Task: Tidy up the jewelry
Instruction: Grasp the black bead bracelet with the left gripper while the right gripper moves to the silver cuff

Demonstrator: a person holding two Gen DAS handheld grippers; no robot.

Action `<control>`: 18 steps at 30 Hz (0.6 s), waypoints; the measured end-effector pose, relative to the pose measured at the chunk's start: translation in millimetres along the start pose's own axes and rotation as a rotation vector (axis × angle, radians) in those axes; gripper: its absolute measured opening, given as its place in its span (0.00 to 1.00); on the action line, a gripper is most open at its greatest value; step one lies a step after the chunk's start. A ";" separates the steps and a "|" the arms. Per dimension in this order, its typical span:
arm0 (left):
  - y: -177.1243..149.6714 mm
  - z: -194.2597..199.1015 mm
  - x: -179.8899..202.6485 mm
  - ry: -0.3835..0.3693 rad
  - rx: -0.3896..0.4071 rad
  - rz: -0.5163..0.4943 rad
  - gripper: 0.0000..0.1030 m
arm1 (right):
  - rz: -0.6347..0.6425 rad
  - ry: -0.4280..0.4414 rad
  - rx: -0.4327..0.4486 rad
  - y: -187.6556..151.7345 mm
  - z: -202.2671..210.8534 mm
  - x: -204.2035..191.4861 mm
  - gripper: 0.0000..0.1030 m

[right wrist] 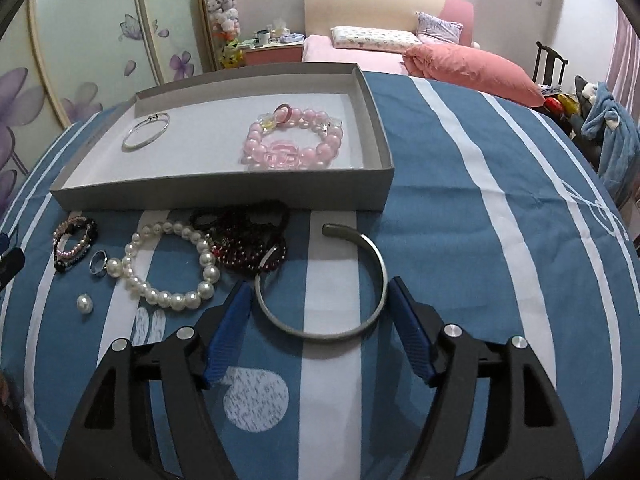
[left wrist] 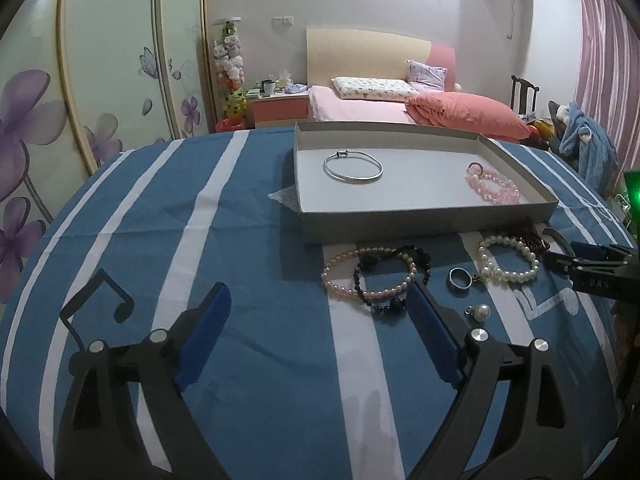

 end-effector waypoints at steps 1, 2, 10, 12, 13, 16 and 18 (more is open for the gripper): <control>-0.7 -1.2 0.4 0.000 -0.004 -0.001 0.85 | 0.001 0.001 0.002 0.5 -0.5 0.4 0.68; -1.1 -2.3 0.8 0.000 -0.007 -0.001 0.85 | 0.002 0.002 0.003 0.2 -0.6 1.0 0.68; -5.1 -6.7 2.0 -0.006 -0.037 0.004 0.84 | 0.010 0.005 0.004 -3.8 3.1 -0.1 0.65; -7.3 -7.3 6.2 -0.013 -0.049 -0.011 0.84 | 0.009 0.004 0.003 -7.0 5.7 0.7 0.65; -8.3 -7.6 7.8 -0.015 -0.055 -0.017 0.82 | 0.007 0.002 0.002 -7.8 6.4 1.3 0.65; -12.2 -10.6 14.8 -0.032 -0.082 -0.019 0.76 | 0.004 -0.005 -0.002 -11.2 9.8 1.2 0.65; -14.3 -12.9 16.9 -0.038 -0.097 -0.012 0.74 | 0.004 -0.006 -0.006 -12.8 11.6 0.7 0.65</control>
Point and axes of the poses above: each gripper's, at about its wrist camera, not at the fingertips, and z roughly against the way its jaws point, x to its right, y to its top, the point moved 8 cm from there along -z, roughly the way its jaws point, and after that the axes turned 15 degrees about x, right-handed, at the moved point
